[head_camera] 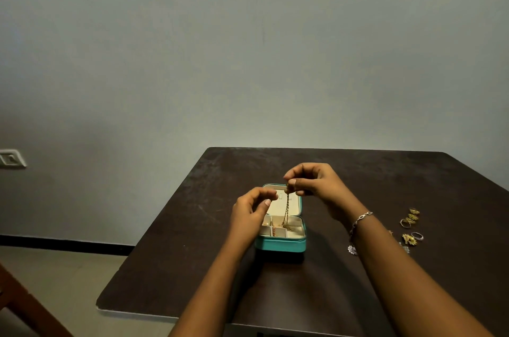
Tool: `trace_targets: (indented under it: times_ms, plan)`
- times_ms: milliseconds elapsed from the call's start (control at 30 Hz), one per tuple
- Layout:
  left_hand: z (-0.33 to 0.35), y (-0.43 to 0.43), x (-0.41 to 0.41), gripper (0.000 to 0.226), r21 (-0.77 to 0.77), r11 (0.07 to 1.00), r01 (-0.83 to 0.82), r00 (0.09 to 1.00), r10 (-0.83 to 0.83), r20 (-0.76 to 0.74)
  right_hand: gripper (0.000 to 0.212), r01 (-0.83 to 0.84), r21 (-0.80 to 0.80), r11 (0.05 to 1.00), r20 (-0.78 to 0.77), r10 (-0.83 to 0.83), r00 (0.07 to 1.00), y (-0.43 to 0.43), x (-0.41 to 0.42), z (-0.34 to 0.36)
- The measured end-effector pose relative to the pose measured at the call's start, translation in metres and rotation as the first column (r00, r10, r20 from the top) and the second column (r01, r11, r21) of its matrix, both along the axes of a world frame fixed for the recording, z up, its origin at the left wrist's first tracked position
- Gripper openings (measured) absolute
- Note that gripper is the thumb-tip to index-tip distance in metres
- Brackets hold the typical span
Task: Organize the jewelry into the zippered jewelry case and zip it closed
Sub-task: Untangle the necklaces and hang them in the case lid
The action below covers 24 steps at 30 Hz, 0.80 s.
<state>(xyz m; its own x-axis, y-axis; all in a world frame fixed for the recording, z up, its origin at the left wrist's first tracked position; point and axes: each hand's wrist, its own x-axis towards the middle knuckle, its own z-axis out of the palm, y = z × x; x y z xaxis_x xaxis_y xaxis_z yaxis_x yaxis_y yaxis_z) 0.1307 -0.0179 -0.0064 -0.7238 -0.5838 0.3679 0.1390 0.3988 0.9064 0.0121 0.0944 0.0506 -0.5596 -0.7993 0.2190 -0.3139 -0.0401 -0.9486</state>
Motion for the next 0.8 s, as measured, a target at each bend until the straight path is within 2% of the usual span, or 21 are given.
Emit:
trace_targets:
  times_ms: [500, 633, 800]
  plan:
    - [0.004, 0.006, -0.002, 0.022, 0.132, 0.989, 0.067, 0.997, -0.062, -0.037, 0.016, -0.1, -0.102, 0.99, -0.061, 0.094, 0.994, -0.007, 0.01, 0.037]
    - [0.003, 0.008, -0.004, 0.025, 0.13, 0.991, 0.04, 0.999, -0.036, -0.033, 0.018, -0.108, -0.117, 0.987, -0.09, 0.098, 0.991, -0.008, 0.013, 0.045]
    - [0.004, 0.01, -0.004, 0.014, 0.118, 0.993, -0.008, 1.0, 0.011, -0.024, 0.018, -0.103, -0.128, 0.986, -0.11, 0.09, 0.99, -0.009, 0.013, 0.049]
